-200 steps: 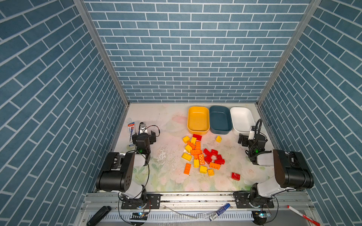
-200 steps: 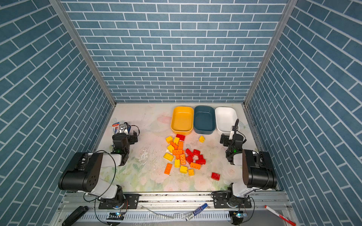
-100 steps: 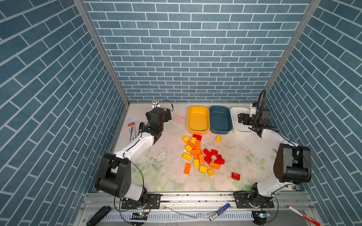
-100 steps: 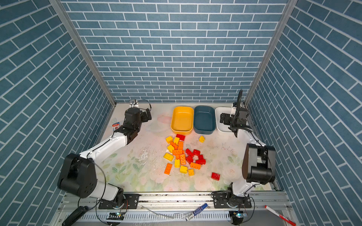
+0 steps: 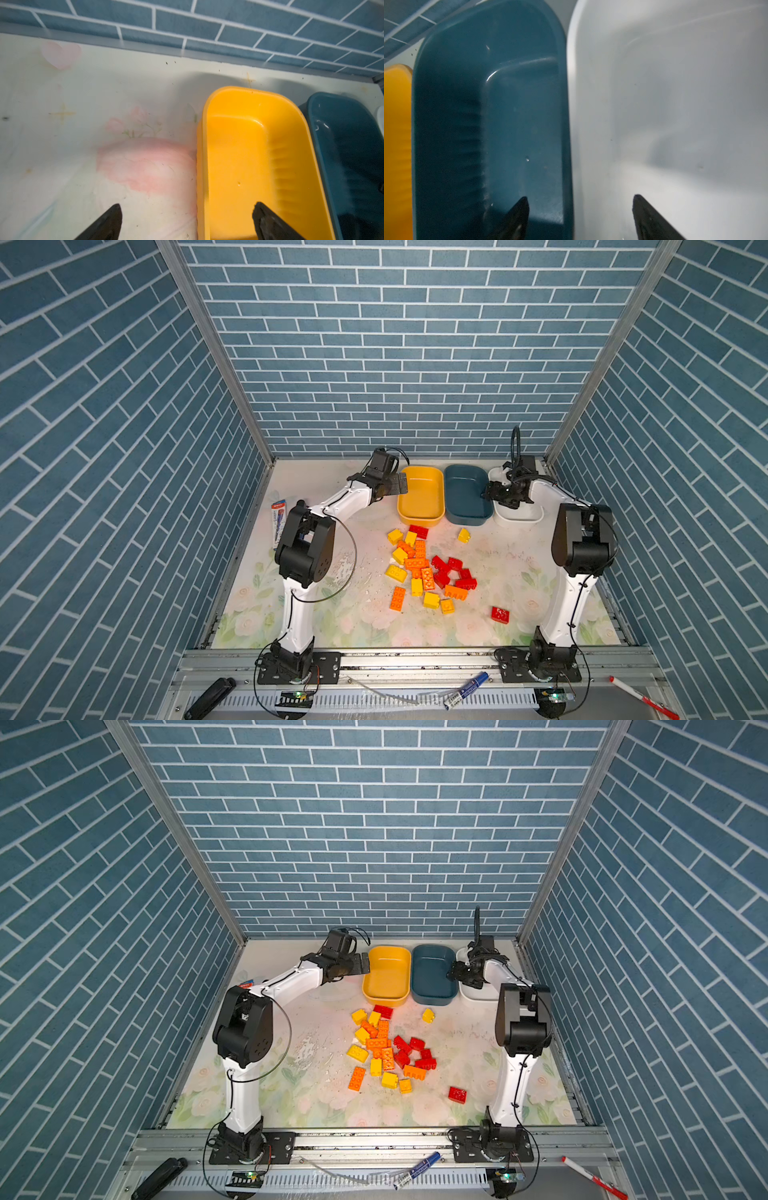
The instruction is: Sort the legos into containers by color
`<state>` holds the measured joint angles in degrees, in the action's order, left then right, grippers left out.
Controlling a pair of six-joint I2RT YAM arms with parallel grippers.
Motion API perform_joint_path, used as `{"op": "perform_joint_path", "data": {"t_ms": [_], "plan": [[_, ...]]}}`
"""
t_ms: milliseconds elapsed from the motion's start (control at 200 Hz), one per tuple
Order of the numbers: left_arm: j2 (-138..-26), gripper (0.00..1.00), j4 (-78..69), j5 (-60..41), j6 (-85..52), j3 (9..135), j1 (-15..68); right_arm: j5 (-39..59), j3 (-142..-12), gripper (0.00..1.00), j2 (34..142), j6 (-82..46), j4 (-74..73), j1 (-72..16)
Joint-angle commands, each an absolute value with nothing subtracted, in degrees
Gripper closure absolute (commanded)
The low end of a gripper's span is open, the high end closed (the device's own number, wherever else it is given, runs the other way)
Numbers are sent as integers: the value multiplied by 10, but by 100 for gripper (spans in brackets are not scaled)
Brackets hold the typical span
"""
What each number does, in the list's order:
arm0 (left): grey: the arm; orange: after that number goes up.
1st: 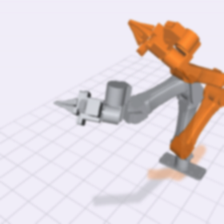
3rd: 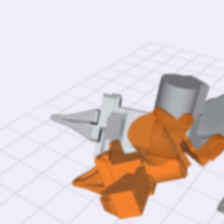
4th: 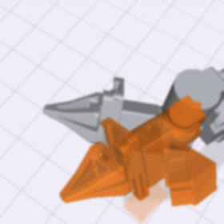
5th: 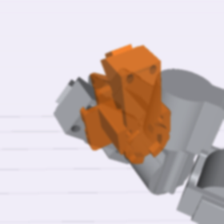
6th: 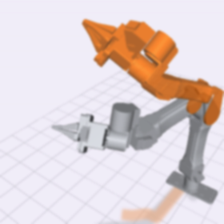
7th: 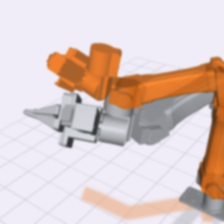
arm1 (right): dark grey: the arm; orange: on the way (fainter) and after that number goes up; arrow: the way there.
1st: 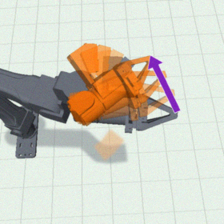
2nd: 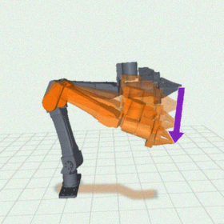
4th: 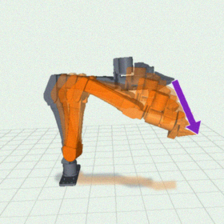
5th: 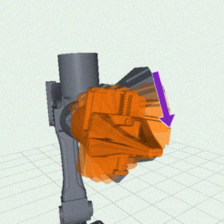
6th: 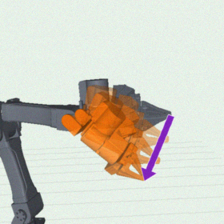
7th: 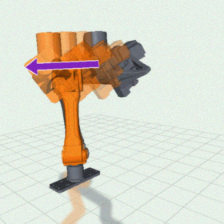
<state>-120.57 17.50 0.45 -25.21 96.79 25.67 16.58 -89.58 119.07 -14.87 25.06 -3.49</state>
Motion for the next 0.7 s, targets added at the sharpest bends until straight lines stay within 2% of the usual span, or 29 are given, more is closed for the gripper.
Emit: {"op": "perform_joint_path", "data": {"t_ms": [0, 155, 375, 690], "plan": [[-1233, 1, 269, -21, -247, 1018, 268, 124, -946, 28, 1212, -155, 313, -54], [-1245, 1, 309, 25, -258, 1033, 268, 98, -982, 39, 1239, -134, 349, -86], [-1211, 1, 329, 125, -272, 987, 261, 87, -983, 43, 1248, -127, 358, -128], [-1180, 1, 341, 138, -268, 922, 213, 76, -1000, 47, 1271, -127, 369, -195]]}}
